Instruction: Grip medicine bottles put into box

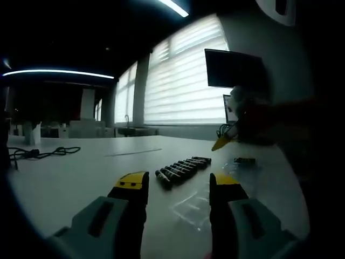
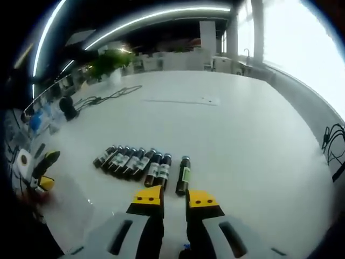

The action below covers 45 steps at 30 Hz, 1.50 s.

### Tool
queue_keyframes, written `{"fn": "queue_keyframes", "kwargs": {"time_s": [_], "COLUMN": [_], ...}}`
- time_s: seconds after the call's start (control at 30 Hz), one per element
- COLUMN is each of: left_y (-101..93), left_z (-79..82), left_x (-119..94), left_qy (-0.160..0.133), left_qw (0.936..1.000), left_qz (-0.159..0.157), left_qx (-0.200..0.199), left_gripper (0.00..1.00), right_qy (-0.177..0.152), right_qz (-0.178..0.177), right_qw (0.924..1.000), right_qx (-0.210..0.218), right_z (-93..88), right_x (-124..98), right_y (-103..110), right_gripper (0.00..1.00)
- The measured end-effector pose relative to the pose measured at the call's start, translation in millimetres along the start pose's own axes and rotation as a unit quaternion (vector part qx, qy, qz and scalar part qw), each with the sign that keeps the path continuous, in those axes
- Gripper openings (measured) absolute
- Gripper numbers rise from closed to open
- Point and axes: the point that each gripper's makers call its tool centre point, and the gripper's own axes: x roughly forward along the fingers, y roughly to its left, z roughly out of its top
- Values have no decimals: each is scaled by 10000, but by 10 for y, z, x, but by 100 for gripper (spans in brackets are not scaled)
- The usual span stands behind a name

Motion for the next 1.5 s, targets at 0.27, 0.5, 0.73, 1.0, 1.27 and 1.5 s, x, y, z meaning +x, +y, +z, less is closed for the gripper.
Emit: {"fn": "queue_keyframes", "kwargs": {"time_s": [0.27,0.5,0.73,1.0,1.27,1.5], "left_y": [17,26,29,47,48,47], "left_z": [6,10,3,-2,-9,-7], "left_x": [-2,2,8,9,11,12], "left_qy": [-17,-14,6,1,6,5], "left_qw": [10000,10000,10000,9999,9999,9999], "left_qz": [21,31,24,48,42,51], "left_qx": [-43,-80,-94,-110,-125,-129], "left_gripper": [38,38,38,38,37,37], "right_qy": [96,111,138,176,296,397], "right_qz": [-11,-101,-202,-323,-331,-394], "right_qw": [9999,9997,9994,9990,9985,9977], "right_qx": [-120,-179,-241,-257,-328,-376], "right_z": [65,74,93,112,55,-17], "right_x": [132,298,435,529,580,613], "right_y": [-20,-51,-71,-123,-129,-97], "right_gripper": [12,13,14,13,12,11]}}
